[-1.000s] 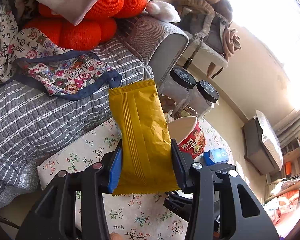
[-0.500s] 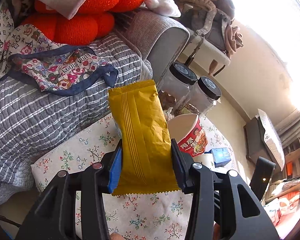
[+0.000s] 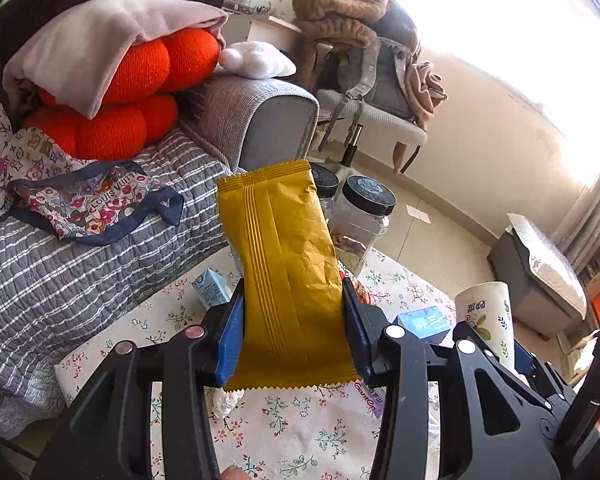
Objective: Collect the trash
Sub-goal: 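Lift the yellow wrapper with the left tool while the right tool grasps the white paper cup, then carry wrapper and cup to the white bin and open both tools to drop them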
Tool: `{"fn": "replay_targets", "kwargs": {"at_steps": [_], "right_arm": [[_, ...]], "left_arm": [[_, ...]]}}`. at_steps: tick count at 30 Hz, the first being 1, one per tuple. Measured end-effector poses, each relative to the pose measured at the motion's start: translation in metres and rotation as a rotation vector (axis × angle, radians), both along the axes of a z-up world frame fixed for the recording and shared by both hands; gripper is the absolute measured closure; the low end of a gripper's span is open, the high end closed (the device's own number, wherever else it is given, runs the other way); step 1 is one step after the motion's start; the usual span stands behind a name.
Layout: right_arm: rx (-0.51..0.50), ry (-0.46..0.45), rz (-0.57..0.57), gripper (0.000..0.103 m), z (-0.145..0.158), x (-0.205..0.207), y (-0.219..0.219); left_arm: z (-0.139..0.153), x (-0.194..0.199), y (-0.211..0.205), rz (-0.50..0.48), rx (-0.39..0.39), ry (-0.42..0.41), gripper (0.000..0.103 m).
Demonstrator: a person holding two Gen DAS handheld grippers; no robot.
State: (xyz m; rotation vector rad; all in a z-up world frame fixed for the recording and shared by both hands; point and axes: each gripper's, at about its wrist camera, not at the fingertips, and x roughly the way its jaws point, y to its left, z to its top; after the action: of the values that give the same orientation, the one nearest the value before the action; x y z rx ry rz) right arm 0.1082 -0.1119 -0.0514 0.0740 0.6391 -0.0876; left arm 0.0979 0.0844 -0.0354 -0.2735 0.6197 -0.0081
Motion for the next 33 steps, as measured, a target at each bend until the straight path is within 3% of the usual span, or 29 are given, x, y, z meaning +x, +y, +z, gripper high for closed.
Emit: {"fn": "replay_targets", "kwargs": {"at_steps": [8, 15, 24, 33], "right_arm": [[-0.035, -0.089, -0.124, 0.043, 0.015, -0.034, -0.037], [-0.048, -0.137, -0.206, 0.043, 0.025, -0.065, -0.070], [-0.048, -0.154, -0.340, 0.042, 0.029, -0.102, -0.128], [-0.099, -0.127, -0.548, 0.041, 0.029, -0.147, -0.203]], "left_arm": [[0.005, -0.011, -0.052, -0.039, 0.109, -0.078, 0.058], [0.009, -0.022, -0.094, -0.094, 0.135, -0.122, 0.058], [0.011, -0.037, -0.147, -0.169, 0.157, -0.153, 0.058], [-0.003, -0.055, -0.203, -0.262, 0.217, -0.172, 0.058]]}}
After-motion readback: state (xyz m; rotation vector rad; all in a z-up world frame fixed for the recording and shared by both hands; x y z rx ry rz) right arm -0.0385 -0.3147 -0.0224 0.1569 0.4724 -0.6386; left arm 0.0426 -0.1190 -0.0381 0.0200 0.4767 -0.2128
